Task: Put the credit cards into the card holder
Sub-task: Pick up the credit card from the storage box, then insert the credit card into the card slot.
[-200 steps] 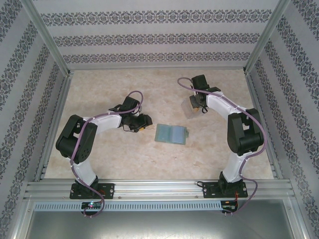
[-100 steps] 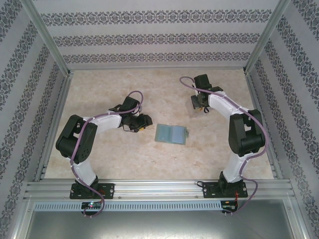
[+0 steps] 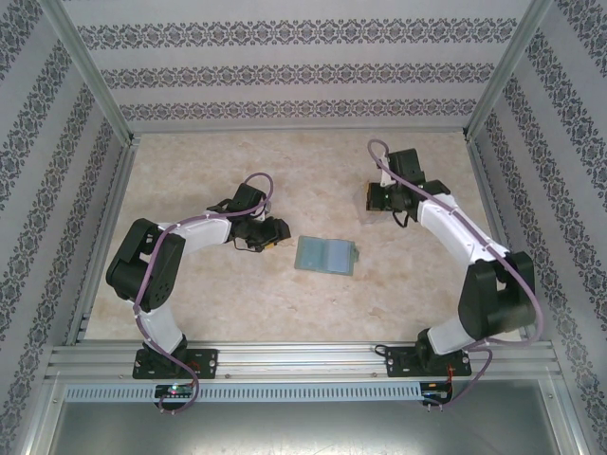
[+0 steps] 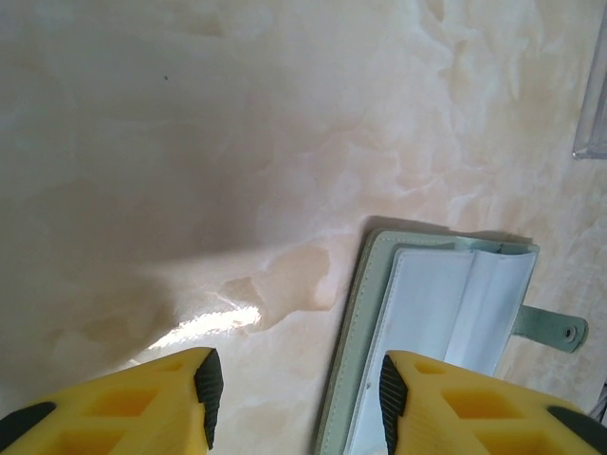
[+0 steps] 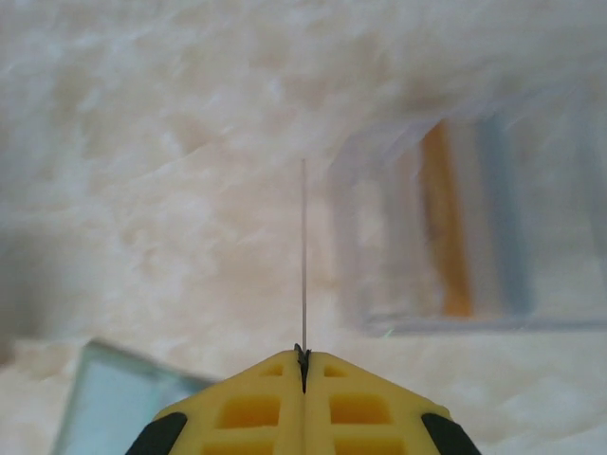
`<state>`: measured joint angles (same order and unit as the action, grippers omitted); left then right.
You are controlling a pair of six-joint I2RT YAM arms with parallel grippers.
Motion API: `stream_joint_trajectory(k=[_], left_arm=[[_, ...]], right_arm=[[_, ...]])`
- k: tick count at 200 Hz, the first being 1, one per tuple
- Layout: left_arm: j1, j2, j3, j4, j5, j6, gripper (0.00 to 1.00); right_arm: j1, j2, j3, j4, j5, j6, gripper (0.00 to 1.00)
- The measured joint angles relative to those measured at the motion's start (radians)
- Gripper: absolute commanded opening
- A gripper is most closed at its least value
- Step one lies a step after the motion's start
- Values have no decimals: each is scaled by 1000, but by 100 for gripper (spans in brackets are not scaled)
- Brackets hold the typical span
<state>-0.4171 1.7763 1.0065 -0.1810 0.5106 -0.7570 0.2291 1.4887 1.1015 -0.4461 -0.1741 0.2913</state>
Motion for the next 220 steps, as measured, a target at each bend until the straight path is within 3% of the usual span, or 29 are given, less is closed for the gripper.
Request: stream_joint_trajectory(k=[35, 60, 81, 124, 220], left_arm=[[-3, 0, 0, -19, 13, 45, 56], [-20, 0, 0, -45, 16, 74, 63], [-43, -2, 0, -72, 9, 101, 72], [-69, -12, -1, -108, 0, 142, 88], [-85, 4, 20, -115, -2, 148, 86]], right_arm=[[124, -75, -254, 115, -134, 183, 0], [264, -138, -404, 196, -150, 312, 0], [317, -222, -505, 273, -142, 410, 0], [323, -291, -596, 399, -111, 517, 0], [264, -145, -645, 728, -165, 676, 0]])
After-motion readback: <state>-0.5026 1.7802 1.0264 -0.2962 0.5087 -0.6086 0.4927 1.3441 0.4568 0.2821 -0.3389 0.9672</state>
